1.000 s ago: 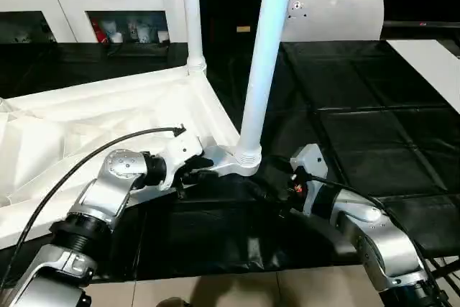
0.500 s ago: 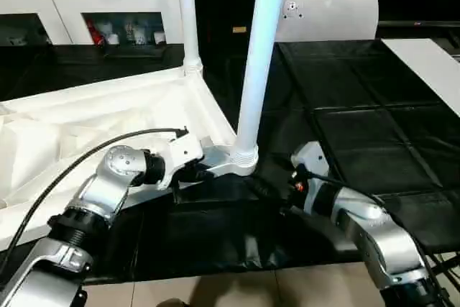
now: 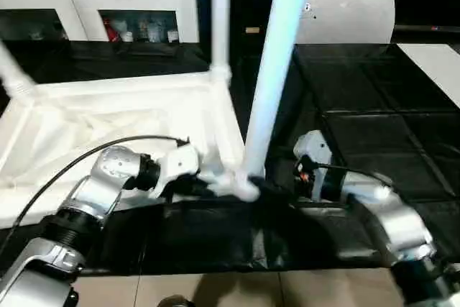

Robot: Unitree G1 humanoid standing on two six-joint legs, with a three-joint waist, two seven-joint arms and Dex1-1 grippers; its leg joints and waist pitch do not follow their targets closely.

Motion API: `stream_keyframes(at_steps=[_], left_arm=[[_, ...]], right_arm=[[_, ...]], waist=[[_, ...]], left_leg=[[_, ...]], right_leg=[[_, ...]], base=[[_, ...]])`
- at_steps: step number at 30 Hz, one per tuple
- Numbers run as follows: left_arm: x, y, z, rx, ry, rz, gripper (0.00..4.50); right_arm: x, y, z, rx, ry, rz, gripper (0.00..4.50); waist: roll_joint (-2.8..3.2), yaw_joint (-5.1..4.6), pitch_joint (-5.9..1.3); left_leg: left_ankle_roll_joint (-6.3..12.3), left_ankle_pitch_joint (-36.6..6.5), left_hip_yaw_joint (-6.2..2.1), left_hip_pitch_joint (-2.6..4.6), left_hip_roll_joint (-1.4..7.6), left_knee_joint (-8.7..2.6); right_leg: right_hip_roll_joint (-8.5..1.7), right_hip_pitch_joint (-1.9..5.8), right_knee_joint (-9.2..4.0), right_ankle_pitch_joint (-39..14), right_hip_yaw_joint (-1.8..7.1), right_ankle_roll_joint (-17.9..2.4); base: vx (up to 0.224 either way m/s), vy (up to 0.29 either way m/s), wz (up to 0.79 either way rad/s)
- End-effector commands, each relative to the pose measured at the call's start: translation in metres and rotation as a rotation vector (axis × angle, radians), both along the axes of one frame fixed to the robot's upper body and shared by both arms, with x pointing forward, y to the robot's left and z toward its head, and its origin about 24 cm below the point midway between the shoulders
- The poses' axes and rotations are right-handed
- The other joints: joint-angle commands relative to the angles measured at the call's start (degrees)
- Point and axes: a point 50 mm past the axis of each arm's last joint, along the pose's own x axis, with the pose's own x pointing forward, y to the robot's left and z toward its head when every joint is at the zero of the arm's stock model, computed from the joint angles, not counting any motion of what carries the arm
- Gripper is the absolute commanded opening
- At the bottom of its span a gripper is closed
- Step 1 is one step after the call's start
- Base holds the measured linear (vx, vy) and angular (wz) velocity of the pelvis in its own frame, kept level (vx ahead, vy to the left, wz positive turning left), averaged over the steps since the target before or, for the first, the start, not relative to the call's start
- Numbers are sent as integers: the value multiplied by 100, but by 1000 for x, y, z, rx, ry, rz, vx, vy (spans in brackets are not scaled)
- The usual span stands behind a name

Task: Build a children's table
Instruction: Rotate leg to tighten

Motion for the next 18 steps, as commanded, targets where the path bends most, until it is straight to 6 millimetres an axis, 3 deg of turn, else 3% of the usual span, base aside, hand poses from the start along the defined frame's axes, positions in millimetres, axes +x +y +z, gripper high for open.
stream_keyframes(at_steps=[1, 7, 8, 10, 11, 18], left_arm=[[-5, -8, -4, 46, 18, -111, 5], [-5, -10, -2, 74, 6, -201, 1], [-5, -10, -2, 79, 4, -206, 0], [-5, -10, -2, 90, 6, -223, 0], [-5, -9, -2, 94, 4, -227, 0], [-3, -9, -2, 99, -2, -233, 0]], right_arm=[[-1, 1, -1, -23, 4, 56, 450], [3, 6, 3, -28, 49, 225, 431], [4, 6, 2, -32, 52, 232, 417], [5, 6, 0, -51, 61, 253, 396], [6, 6, -2, -67, 58, 258, 391], [11, 9, -7, -84, 63, 274, 329]], waist=[[-9, -29, -330], [-13, 13, -352], [-41, 15, -353], [-15, 48, -353], [-44, 62, -351], [-47, 82, -348]], left_leg=[[135, -1075, -31, 91, 211, -320], [193, -1026, -22, 94, 221, -296], [206, -1007, -18, 91, 218, -293], [204, -964, -20, 91, 225, -293], [192, -999, -16, 95, 230, -291], [140, -1083, -20, 86, 226, -295]], right_leg=[[-415, 215, -383, -406, 197, -1181], [-420, 214, -352, -263, 176, -1293], [-420, 218, -352, -254, 173, -1304], [-430, 210, -346, -270, 169, -1301], [-436, 204, -350, -297, 169, -1314], [-449, 207, -353, -482, 160, -1274]], base=[[0, 0, 0], [0, 0, 0], [0, 0, 0], [0, 0, 0], [0, 0, 0], [0, 0, 0]])
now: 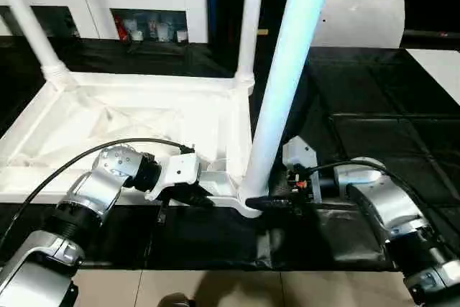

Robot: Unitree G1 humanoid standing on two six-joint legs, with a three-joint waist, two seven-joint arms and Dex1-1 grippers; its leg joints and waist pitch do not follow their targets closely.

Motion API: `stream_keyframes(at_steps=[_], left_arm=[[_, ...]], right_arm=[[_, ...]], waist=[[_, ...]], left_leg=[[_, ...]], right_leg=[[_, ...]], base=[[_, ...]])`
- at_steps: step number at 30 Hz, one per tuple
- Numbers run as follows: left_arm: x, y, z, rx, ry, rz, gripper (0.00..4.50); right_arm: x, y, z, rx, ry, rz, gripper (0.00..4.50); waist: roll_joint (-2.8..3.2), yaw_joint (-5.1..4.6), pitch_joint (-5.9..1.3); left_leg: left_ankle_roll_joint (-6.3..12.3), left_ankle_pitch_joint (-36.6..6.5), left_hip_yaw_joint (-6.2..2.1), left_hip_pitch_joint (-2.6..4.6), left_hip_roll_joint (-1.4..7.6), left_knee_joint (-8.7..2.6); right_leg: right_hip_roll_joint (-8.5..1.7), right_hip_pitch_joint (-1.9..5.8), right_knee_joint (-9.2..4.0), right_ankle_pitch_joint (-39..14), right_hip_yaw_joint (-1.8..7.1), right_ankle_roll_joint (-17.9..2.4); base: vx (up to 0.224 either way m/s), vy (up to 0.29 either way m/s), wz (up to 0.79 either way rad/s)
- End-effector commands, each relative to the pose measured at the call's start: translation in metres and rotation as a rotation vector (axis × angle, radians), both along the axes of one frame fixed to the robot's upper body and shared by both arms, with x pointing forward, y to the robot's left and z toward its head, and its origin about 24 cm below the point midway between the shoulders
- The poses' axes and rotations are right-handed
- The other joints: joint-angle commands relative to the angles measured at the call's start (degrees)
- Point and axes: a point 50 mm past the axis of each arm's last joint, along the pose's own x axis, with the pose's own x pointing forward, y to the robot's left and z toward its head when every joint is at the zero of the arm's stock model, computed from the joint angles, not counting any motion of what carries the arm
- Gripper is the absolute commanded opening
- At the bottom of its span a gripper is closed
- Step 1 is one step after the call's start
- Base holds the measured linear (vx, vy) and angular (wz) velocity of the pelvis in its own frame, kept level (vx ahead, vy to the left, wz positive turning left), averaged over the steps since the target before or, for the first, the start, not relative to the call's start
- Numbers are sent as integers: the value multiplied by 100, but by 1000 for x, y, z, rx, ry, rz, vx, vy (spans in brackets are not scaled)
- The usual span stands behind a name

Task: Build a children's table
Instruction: Rotate leg to tighten

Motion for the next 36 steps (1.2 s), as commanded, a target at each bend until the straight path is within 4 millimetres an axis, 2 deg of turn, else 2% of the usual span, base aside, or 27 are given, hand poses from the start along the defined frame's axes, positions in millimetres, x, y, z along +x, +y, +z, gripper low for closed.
stream_keyframes(at_steps=[1, 7, 9, 10, 14, 15, 16, 18, 19, 21, 22, 24, 25, 26, 27, 29, 32, 33, 36], left_arm=[[-3, -5, -4, 63, 16, -89, 0], [-4, -4, -5, 55, 24, -78, 0], [-4, -4, -6, 43, 37, -58, 0], [-4, -4, -7, 36, 41, -43, 0], [-3, -7, -10, 3, 60, 22, 0], [1, -12, -12, -22, 59, 101, 0], [2, -14, -13, -30, 56, 127, 0], [5, -20, -12, -55, 52, 191, 0], [7, -24, -12, -79, 57, 235, 0], [11, -35, -11, -139, 70, 326, 0], [11, -35, -11, -139, 70, 326, 0], [18, -54, -11, -185, 70, 457, 0], [20, -57, -10, -192, 70, 489, 0], [21, -61, -10, -202, 70, 521, 0], [22, -64, -10, -209, 70, 545, 0], [28, -76, -7, -236, 58, 634, 0], [32, -88, -5, -236, 28, 703, 0], [32, -90, -4, -228, 21, 708, 0], [30, -94, -3, -212, 6, 691, 0]], right_arm=[[4, 3, 3, 0, -18, 14, 317], [2, 6, 1, 25, -4, 29, 284], [0, 7, 0, 39, 10, 32, 281], [-1, 8, -2, 47, 21, 32, 279], [-6, 8, -8, 74, 64, 14, 277], [-9, 10, -12, 112, 85, -42, 276], [-10, 11, -14, 126, 91, -66, 276], [-8, 14, -17, 142, 79, -153, 276], [-5, 16, -20, 141, 72, -227, 276], [0, 24, -26, 138, 68, -358, 275], [0, 24, -26, 138, 68, -358, 275], [10, 41, -32, 160, 122, -560, 275], [12, 45, -33, 161, 134, -599, 275], [14, 49, -33, 161, 139, -630, 275], [15, 53, -33, 160, 140, -652, 275], [22, 64, -35, 143, 164, -757, 275], [29, 74, -38, 115, 184, -874, 275], [30, 75, -38, 123, 186, -890, 275], [30, 77, -34, 148, 182, -905, 275]], waist=[[-25, -35, -349], [-23, -36, -341], [-18, -39, -348], [5, -35, -350], [-13, -37, -347], [47, -38, -339], [30, -17, -338], [24, -30, -307], [63, -39, -292], [30, -110, -268], [32, -133, -268], [22, -242, -251], [29, -257, -249], [6, -319, -250], [3, -354, -239], [17, -391, -246], [35, -455, -265], [35, -466, -285], [55, -454, -298]], left_leg=[[127, -1090, -22, 100, 219, -329], [79, -1191, -30, 105, 227, -342], [81, -1150, -30, 103, 228, -342], [83, -1144, -32, 105, 227, -340], [93, -1175, -22, 104, 223, -337], [67, -1276, -18, 115, 236, -347], [57, -1319, -29, 133, 236, -344], [-27, -1560, -44, 131, 227, -390], [-64, -1685, -50, 147, 221, -396], [-210, -1987, -95, 144, 204, -427], [-239, -2013, -97, 142, 204, -433], [-283, -2089, -122, 130, 195, -456], [-284, -2127, -135, 125, 183, -453], [-278, -2129, -139, 111, 166, -452], [-236, -2190, -147, 109, 149, -448], [-184, -2224, -135, 138, 128, -415], [-143, -2235, -157, 130, 125, -440], [-101, -2196, -156, 123, 136, -453], [-12, -2040, -125, 109, 144, -463]], right_leg=[[-420, 203, -388, -501, 200, -1267], [-427, 192, -405, -747, 199, -1221], [-420, 193, -393, -666, 197, -1229], [-421, 190, -390, -633, 197, -1242], [-416, 194, -394, -595, 197, -1289], [-420, 175, -412, -635, 204, -1304], [-422, 167, -420, -672, 199, -1310], [-434, 165, -461, -1169, 198, -1224], [-436, 144, -483, -1386, 199, -1195], [-470, 144, -550, -2246, 191, -968], [-468, 134, -561, -2340, 192, -920], [-458, 114, -579, -2548, 192, -831], [-464, 111, -589, -2645, 176, -805], [-464, 116, -603, -2770, 168, -741], [-461, 114, -640, -2958, 154, -646], [-476, 69, -688, -3151, 158, -585], [-470, 77, -707, -3083, 102, -515], [-469, 99, -699, -2819, 99, -551], [-442, 100, -653, -2100, 130, -716]], base=[[0, 0, 0], [0, 0, 0], [0, 0, 0], [0, 0, 0], [0, 0, 0], [0, 0, 0], [0, 0, 0], [0, 0, 0], [0, 0, 0], [0, 0, 0], [0, 0, 0], [0, 0, 0], [0, 0, 0], [0, 0, 0], [0, 0, 0], [0, 0, 0], [0, 0, 0], [0, 0, 0], [0, 0, 0]])
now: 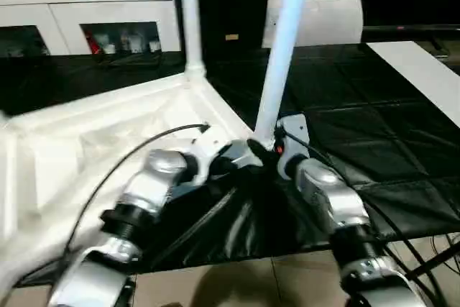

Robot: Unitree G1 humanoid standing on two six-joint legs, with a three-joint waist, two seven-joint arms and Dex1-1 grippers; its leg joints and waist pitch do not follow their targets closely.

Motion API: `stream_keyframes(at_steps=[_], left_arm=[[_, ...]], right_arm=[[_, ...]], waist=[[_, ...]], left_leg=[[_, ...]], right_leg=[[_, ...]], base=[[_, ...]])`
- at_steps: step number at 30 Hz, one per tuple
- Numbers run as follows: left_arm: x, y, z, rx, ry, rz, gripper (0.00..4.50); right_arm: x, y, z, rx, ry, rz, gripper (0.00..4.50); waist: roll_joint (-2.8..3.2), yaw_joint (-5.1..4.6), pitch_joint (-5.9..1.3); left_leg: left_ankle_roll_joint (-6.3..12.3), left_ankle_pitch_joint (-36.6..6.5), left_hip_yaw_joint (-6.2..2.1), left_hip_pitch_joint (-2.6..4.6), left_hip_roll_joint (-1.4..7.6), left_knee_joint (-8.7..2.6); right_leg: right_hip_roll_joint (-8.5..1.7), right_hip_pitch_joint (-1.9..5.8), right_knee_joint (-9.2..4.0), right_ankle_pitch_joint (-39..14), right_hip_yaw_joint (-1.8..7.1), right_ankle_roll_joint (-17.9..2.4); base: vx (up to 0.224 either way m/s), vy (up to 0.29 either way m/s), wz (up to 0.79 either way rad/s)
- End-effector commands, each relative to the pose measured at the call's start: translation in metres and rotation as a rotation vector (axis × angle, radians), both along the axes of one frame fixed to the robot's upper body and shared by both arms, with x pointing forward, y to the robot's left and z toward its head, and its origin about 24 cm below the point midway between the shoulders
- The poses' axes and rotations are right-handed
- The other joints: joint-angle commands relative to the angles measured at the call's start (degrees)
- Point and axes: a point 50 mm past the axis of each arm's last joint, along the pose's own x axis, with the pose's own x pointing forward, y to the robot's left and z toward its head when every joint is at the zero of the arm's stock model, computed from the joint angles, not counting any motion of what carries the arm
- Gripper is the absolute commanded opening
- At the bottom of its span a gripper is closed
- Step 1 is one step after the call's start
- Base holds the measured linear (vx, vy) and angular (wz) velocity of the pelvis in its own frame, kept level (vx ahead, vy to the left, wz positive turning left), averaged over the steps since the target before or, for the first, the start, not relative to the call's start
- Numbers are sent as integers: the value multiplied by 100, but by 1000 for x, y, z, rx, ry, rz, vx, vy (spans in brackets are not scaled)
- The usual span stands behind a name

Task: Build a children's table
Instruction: Rotate leg to tighten

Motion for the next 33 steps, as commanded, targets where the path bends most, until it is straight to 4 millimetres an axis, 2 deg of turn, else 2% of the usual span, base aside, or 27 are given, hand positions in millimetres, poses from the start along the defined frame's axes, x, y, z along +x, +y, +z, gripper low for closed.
stream_keyframes(at_steps=[1, 2, 4, 6, 8, 9, 10, 11, 12, 13, 14, 16, 20, 23, 28, 32, 33], left_arm=[[-1, -25, 10, -58, -49, -28, 0], [-2, -24, 9, -53, -51, -36, 0], [-3, -18, 8, -56, -56, -60, 0], [-6, -12, 6, -48, -53, -95, 0], [-9, -6, 4, -33, -55, -137, 0], [-10, -3, 3, -28, -52, -153, 0], [-12, 4, 2, -10, -58, -194, 0], [-14, 10, 2, -2, -60, -228, 0], [-15, 13, 2, -5, -49, -231, 0], [-15, 13, 2, -6, -47, -230, 0], [-17, 20, 2, 6, -42, -266, 0], [-19, 29, 1, 32, -27, -307, 0], [-27, 42, 5, 41, -7, -472, 0], [-30, 49, 7, 66, 29, -563, 0], [-32, 57, 9, 119, 51, -675, 0], [-34, 62, 11, 166, 68, -754, 0], [-34, 63, 11, 170, 69, -759, 0]], right_arm=[[-15, 40, -12, 78, 85, 130, 310], [-16, 39, -10, 80, 67, 132, 345], [-18, 33, -4, 81, 2, 150, 345], [-19, 23, -2, 60, -40, 149, 381], [-21, 13, 3, 68, -78, 156, 392], [-22, 9, 5, 69, -94, 165, 399], [-25, -2, 10, 58, -137, 198, 411], [-27, -10, 13, 46, -162, 230, 424], [-28, -14, 14, 41, -165, 244, 432], [-28, -14, 14, 41, -165, 246, 436], [-32, -22, 15, 21, -177, 295, 443], [-37, -32, 17, -16, -190, 373, 448], [-45, -49, 25, -50, -209, 577, 448], [-47, -54, 29, -64, -195, 701, 448], [-49, -53, 31, -88, -163, 849, 448], [-49, -49, 31, -132, -147, 966, 448], [-49, -49, 31, -133, -145, 975, 448]], waist=[[-30, 15, -247], [-24, 22, -257], [-33, 51, -271], [-43, 38, -273], [-30, 55, -273], [-65, 74, -282], [-54, 80, -284], [-51, 97, -299], [-28, 106, -315], [-31, 101, -319], [-16, 95, -316], [-30, 122, -322], [-29, 157, -318], [-22, 180, -297], [-37, 218, -287], [-18, 270, -296], [-36, 293, -298]], left_leg=[[2, -2026, -118, 48, 210, -444], [26, -1955, -108, 44, 208, -436], [85, -1844, -89, 43, 222, -421], [120, -1728, -88, -4, 210, -423], [150, -1716, -82, 6, 214, -414], [196, -1560, -74, -14, 222, -409], [208, -1505, -77, -13, 227, -413], [249, -1348, -70, -31, 236, -400], [279, -1180, -66, -33, 238, -388], [289, -1079, -65, -47, 239, -380], [318, -974, -59, -51, 226, -371], [382, -946, -52, -36, 226, -348], [453, -1025, -46, -15, 252, -344], [450, -1145, -36, 4, 272, -352], [353, -1298, -32, 18, 282, -363], [295, -1242, -21, 28, 287, -355], [292, -1209, -22, 30, 293, -352]], right_leg=[[-330, 95, -574, -2035, 198, -741], [-334, 104, -563, -1905, 205, -778], [-333, 103, -558, -1702, 218, -792], [-335, 135, -544, -1639, 209, -845], [-345, 124, -557, -1671, 213, -845], [-348, 148, -546, -1575, 212, -824], [-346, 148, -535, -1506, 210, -835], [-338, 174, -511, -1236, 215, -825], [-324, 188, -469, -866, 207, -911], [-321, 197, -435, -651, 203, -971], [-313, 198, -415, -410, 192, -1069], [-311, 217, -412, -273, 190, -1110], [-324, 215, -402, -335, 183, -1213], [-320, 188, -401, -422, 185, -1299], [-338, 192, -414, -764, 182, -1289], [-339, 174, -396, -687, 186, -1301], [-340, 180, -379, -612, 186, -1321]], base=[[0, 0, 0], [0, 0, 0], [0, 0, 0], [0, 0, 0], [0, 0, 0], [0, 0, 0], [0, 0, 0], [0, 0, 0], [0, 0, 0], [0, 0, 0], [0, 0, 0], [0, 0, 0], [0, 0, 0], [0, 0, 0], [0, 0, 0], [0, 0, 0], [0, 0, 0]])
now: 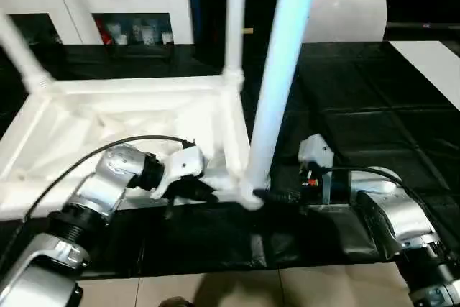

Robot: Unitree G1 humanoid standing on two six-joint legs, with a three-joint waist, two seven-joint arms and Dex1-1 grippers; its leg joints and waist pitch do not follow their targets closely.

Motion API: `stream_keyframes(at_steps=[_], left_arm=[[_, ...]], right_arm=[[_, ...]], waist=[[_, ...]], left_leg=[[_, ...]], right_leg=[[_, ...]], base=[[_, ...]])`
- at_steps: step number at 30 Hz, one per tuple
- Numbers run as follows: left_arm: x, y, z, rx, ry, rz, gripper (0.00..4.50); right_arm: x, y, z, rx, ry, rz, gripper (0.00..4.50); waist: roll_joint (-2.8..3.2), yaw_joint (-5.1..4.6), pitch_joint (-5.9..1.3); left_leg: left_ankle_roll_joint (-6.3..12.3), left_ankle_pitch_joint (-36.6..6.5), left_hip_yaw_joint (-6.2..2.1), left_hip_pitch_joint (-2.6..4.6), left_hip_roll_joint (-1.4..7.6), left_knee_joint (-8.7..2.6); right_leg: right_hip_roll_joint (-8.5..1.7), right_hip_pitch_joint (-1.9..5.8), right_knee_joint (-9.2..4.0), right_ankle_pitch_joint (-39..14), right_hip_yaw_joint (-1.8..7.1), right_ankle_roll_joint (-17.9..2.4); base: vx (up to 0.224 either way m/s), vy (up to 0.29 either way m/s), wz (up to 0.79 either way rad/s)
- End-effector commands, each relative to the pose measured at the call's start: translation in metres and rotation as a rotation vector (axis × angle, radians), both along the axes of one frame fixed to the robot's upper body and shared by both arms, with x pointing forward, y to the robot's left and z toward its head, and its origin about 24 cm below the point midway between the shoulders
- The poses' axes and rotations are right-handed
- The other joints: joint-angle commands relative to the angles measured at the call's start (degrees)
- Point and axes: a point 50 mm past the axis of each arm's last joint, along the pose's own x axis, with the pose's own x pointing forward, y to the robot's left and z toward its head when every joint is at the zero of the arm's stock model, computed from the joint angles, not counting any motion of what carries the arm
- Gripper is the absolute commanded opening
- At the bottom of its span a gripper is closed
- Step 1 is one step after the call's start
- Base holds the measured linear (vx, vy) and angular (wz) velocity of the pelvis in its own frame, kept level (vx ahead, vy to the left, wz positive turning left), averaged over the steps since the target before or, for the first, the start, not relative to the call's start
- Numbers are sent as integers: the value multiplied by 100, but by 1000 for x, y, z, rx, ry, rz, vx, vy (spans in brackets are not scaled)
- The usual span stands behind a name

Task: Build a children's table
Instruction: Rotate leg to tighten

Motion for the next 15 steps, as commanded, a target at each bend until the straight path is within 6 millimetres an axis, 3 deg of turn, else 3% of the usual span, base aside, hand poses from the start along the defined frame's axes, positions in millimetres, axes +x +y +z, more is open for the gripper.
stream_keyframes(at_steps=[1, 5, 15], left_arm=[[-4, -3, -4, 72, 26, -112, 0], [-4, -5, -3, 76, 24, -127, 0], [-5, -8, -4, 61, 20, -142, 0]], right_arm=[[0, 5, 2, -25, -10, 94, 448], [2, 9, 2, -25, 1, 125, 448], [2, 17, -5, -36, 31, 179, 367]], waist=[[-38, -17, -313], [-47, 6, -331], [-74, 43, -333]], left_leg=[[281, -1177, -26, 90, 249, -336], [319, -1053, -22, 88, 251, -322], [331, -992, -24, 78, 253, -315]], right_leg=[[-356, 225, -391, -626, 227, -1355], [-357, 230, -351, -366, 216, -1450], [-364, 235, -339, -427, 211, -1419]], base=[[0, 0, 0], [0, 0, 0], [0, 0, 0]])
